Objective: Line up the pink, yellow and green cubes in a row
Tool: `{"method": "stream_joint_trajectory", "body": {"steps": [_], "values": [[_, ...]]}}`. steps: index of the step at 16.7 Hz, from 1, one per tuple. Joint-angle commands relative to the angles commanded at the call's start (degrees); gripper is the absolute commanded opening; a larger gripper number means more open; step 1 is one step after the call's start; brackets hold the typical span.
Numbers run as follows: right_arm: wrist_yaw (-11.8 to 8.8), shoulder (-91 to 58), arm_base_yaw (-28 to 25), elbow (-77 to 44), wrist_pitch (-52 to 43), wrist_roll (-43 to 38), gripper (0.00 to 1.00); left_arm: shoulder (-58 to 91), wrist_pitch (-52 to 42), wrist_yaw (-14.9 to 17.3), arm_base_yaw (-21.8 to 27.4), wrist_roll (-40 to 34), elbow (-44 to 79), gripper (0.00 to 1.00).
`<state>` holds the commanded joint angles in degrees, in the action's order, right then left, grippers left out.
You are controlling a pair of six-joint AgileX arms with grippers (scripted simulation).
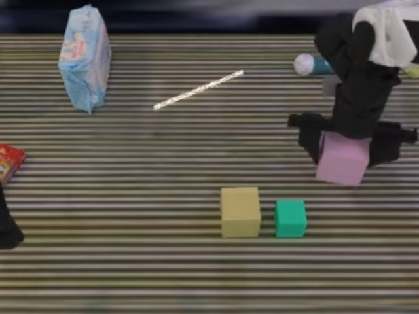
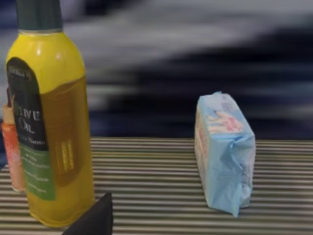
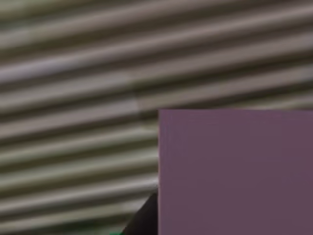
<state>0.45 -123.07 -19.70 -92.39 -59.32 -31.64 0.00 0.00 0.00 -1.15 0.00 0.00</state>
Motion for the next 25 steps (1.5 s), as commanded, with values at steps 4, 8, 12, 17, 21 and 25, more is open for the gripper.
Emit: {"method": "stream_joint_trajectory", "body": {"steps": [4,8,12,17,21,25], "values": [[0.0,0.9,-0.1,-0.8,-1.2,0.1,0.00,0.0,0.0,0.0,0.0,0.0,0.0,1.00],[0.0,-0.9,-1.2,-2.7,-2.3,-0.9,0.00,0.0,0.0,0.0,0.0,0.0,0.0,1.00],[0.1,-7.9,-7.5,-13.8,-8.4,-5.1,0.00,0.0,0.0,0.0,0.0,0.0,0.0,1.00],[0.2,-19.7,-18.9,-38.6,-19.2,-12.4,0.00,0.0,0.0,0.0,0.0,0.0,0.0,1.00],[0.2,-27.1,-27.3,-54.2,-26.4,-17.5,0.00,0.0,0.0,0.0,0.0,0.0,0.0,1.00],[0.3,-30.2,-31.3,-60.3,-29.6,-19.9,0.00,0.0,0.0,0.0,0.0,0.0,0.0,1.00]]}}
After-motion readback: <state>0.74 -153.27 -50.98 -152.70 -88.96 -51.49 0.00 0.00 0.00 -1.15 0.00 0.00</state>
